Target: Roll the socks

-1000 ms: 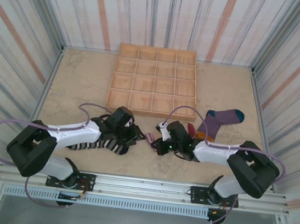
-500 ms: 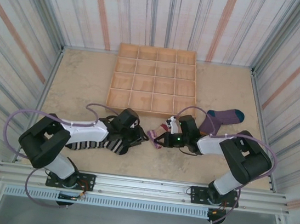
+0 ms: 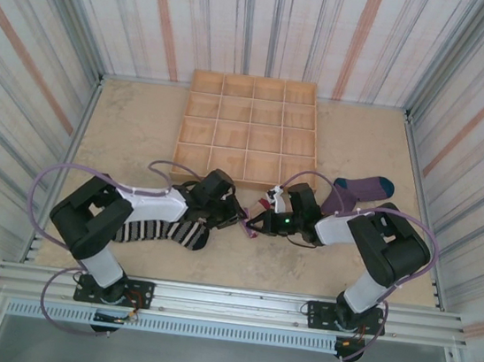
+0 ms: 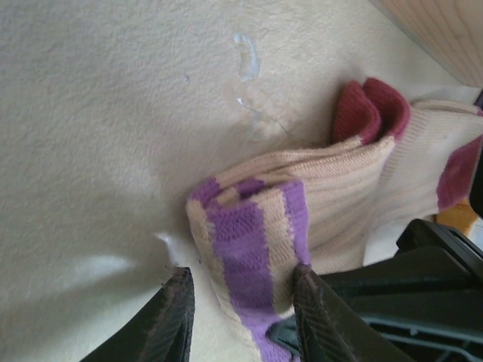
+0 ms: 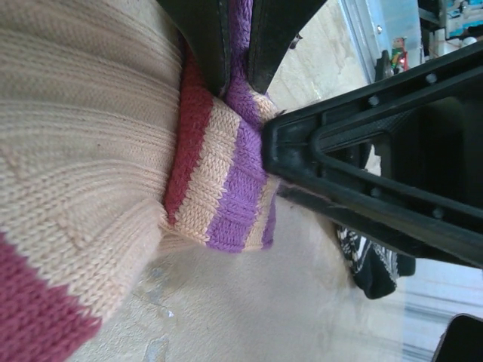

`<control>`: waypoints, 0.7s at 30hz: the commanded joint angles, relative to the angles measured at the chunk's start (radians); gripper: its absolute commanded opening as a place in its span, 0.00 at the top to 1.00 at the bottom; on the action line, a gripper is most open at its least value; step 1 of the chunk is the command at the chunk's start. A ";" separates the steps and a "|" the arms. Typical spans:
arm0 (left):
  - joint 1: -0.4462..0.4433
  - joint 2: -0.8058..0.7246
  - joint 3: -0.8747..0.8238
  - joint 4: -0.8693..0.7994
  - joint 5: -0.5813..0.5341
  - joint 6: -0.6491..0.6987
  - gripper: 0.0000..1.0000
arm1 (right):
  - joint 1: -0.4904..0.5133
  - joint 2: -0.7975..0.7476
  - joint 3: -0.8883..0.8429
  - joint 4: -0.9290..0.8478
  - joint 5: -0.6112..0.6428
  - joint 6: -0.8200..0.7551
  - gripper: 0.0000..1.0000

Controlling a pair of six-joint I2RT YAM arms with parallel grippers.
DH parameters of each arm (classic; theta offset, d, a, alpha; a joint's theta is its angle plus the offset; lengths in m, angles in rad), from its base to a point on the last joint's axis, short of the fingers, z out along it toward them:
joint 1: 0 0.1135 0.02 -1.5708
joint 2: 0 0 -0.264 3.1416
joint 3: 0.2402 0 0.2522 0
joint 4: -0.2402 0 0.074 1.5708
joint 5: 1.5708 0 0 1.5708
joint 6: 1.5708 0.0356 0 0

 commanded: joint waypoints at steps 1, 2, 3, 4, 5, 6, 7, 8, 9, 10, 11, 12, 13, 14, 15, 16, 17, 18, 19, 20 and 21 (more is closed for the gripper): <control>-0.004 0.030 0.034 0.001 -0.040 0.004 0.64 | -0.010 0.048 -0.039 -0.126 0.105 0.021 1.00; -0.004 0.038 0.037 -0.001 -0.046 0.000 0.65 | -0.011 0.046 -0.042 -0.117 0.099 0.023 1.00; -0.005 0.045 0.040 0.000 -0.048 -0.003 0.66 | -0.011 0.046 -0.044 -0.110 0.096 0.024 1.00; -0.004 0.053 0.042 -0.001 -0.051 -0.004 0.67 | -0.011 0.042 -0.047 -0.103 0.094 0.024 1.00; -0.004 0.060 0.046 -0.006 -0.051 -0.007 0.71 | -0.010 0.040 -0.050 -0.100 0.095 0.023 1.00; -0.004 0.066 0.050 -0.016 -0.056 -0.007 0.75 | -0.011 0.036 -0.052 -0.098 0.096 0.022 1.00; -0.005 0.069 0.056 -0.038 -0.062 -0.009 0.80 | -0.011 0.029 -0.054 -0.098 0.097 0.020 1.00; -0.004 0.069 0.063 -0.058 -0.069 -0.008 0.85 | -0.011 0.022 -0.056 -0.098 0.098 0.016 1.00; -0.004 0.068 0.068 -0.087 -0.078 -0.007 0.89 | -0.010 0.011 -0.056 -0.106 0.102 0.009 0.97; -0.004 0.063 0.072 -0.114 -0.084 -0.003 0.95 | -0.007 -0.004 -0.053 -0.125 0.111 -0.002 0.95; -0.004 0.059 0.078 -0.138 -0.087 0.002 1.00 | -0.002 -0.020 -0.048 -0.148 0.123 -0.015 0.93; -0.004 0.054 0.087 -0.177 -0.090 0.005 1.00 | 0.005 -0.044 -0.040 -0.186 0.141 -0.035 0.88; -0.004 0.047 0.098 -0.222 -0.095 0.005 1.00 | 0.025 -0.073 -0.026 -0.234 0.174 -0.059 0.82; -0.004 0.041 0.105 -0.259 -0.102 0.005 1.00 | 0.049 -0.102 -0.012 -0.283 0.215 -0.084 0.77; -0.008 0.026 0.109 -0.298 -0.116 -0.003 1.00 | 0.079 -0.137 0.006 -0.336 0.271 -0.107 0.73; -0.014 0.010 0.104 -0.323 -0.129 -0.018 1.00 | 0.110 -0.173 0.020 -0.380 0.325 -0.125 0.69; -0.018 -0.006 0.093 -0.328 -0.134 -0.033 1.00 | 0.135 -0.200 0.028 -0.408 0.366 -0.136 0.65; -0.024 -0.024 0.076 -0.327 -0.140 -0.055 1.00 | 0.162 -0.234 0.037 -0.440 0.416 -0.148 0.59; -0.028 -0.042 0.055 -0.323 -0.141 -0.077 1.00 | 0.193 -0.262 0.046 -0.467 0.469 -0.160 0.55; -0.032 -0.056 0.038 -0.319 -0.136 -0.097 1.00 | 0.224 -0.284 0.053 -0.490 0.517 -0.169 0.51; -0.034 -0.073 0.018 -0.315 -0.131 -0.122 1.00 | 0.265 -0.310 0.062 -0.515 0.587 -0.182 0.48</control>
